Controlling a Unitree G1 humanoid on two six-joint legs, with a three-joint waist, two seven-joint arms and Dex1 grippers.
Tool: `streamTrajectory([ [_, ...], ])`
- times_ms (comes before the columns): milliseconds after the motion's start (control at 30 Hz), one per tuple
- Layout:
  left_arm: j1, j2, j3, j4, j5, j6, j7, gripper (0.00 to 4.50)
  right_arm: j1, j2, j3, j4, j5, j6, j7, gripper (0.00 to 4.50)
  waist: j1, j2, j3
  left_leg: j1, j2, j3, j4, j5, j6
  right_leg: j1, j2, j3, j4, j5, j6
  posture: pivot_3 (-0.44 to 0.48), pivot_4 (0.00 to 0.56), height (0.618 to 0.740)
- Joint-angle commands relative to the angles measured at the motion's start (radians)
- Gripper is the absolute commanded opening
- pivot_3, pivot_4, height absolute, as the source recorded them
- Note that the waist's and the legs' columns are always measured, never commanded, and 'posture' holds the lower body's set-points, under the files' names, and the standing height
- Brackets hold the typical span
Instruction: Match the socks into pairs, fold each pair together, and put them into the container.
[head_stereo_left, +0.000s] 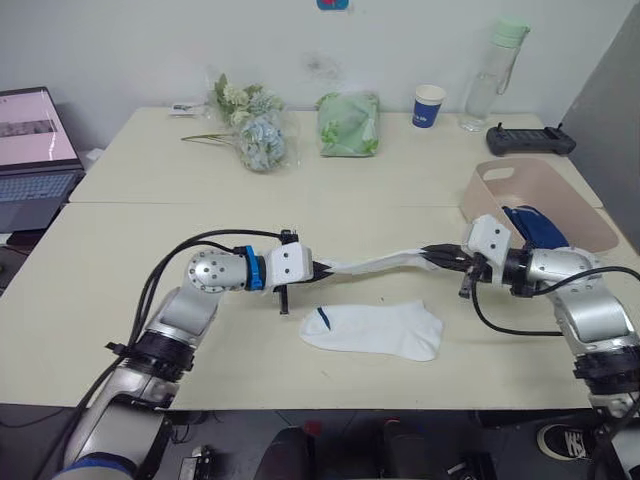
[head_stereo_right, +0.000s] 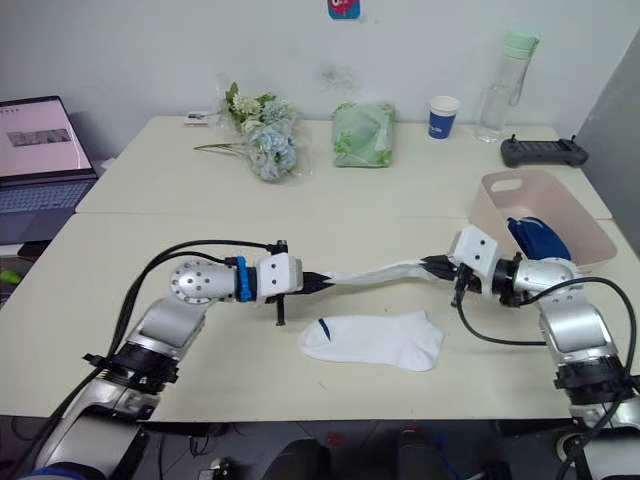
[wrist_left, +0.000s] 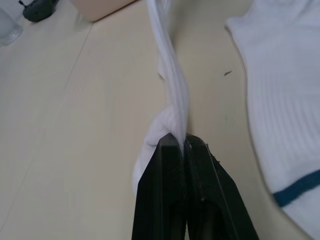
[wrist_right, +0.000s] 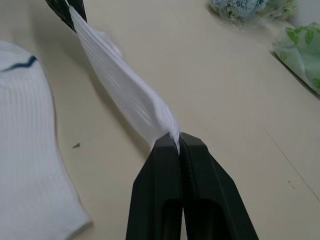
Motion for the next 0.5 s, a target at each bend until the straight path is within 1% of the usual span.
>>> streamTrajectory([
  [33,0.021,0.042,0.051,-0.147,-0.113,0.149,-0.059,0.03,0.033,-0.05,-0.071,-0.17,0.142,0.159,0.034,0.0,0.002,0.0,0.0,0.0,0.0,0.0,0.0,0.0,0.0,0.0,0.0,0.0,0.0,0.0,0.0,0.0,0.15,0.74],
  [67,0.041,0.074,0.064,-0.216,-0.179,0.237,-0.091,0.03,0.065,-0.078,-0.093,-0.249,0.221,0.247,0.04,0.0,0.002,0.0,0.0,0.001,0.0,0.0,0.0,0.0,0.0,0.0,0.0,0.0,0.0,0.0,0.0,0.0,0.15,0.74],
  [133,0.07,0.12,0.082,-0.311,-0.267,0.363,-0.13,0.03,0.108,-0.118,-0.123,-0.351,0.327,0.369,0.042,0.0,0.001,0.0,0.0,0.001,0.001,0.0,0.0,0.0,0.001,0.0,0.0,0.0,0.0,0.0,0.0,0.0,0.15,0.74],
  [233,0.13,0.208,0.084,-0.423,-0.358,0.508,-0.189,0.03,0.181,-0.171,-0.166,-0.471,0.473,0.524,0.029,0.0,0.001,0.0,0.0,0.001,0.001,-0.001,0.0,-0.001,0.001,0.0,0.0,0.0,0.0,0.0,0.0,0.0,0.15,0.74],
  [300,0.155,0.243,0.076,-0.463,-0.383,0.556,-0.203,0.03,0.227,-0.191,-0.184,-0.52,0.536,0.583,0.014,0.0,0.002,0.0,0.0,0.002,0.001,-0.001,-0.001,-0.001,0.001,0.002,0.0,0.0,0.0,0.0,0.0,0.0,0.15,0.74],
  [367,0.171,0.262,0.062,-0.487,-0.394,0.588,-0.21,0.03,0.281,-0.208,-0.188,-0.557,0.554,0.606,0.008,0.0,0.004,0.0,0.0,0.002,0.001,-0.001,-0.001,-0.001,0.001,0.002,0.001,-0.001,0.0,0.0,0.0,0.0,0.15,0.74],
  [433,0.179,0.269,0.051,-0.496,-0.386,0.599,-0.211,0.03,0.31,-0.213,-0.183,-0.571,0.553,0.613,-0.009,0.0,0.005,-0.001,0.0,0.002,0.001,-0.001,0.0,-0.001,0.001,0.002,0.002,-0.001,0.0,0.0,0.0,0.0,0.15,0.74],
  [500,0.177,0.252,0.025,-0.467,-0.349,0.582,-0.205,0.03,0.316,-0.196,-0.167,-0.556,0.534,0.604,-0.036,0.0,0.006,-0.001,0.0,0.002,0.0,0.0,0.0,-0.001,0.001,0.002,0.004,0.0,0.0,0.0,0.0,0.0,0.15,0.74],
])
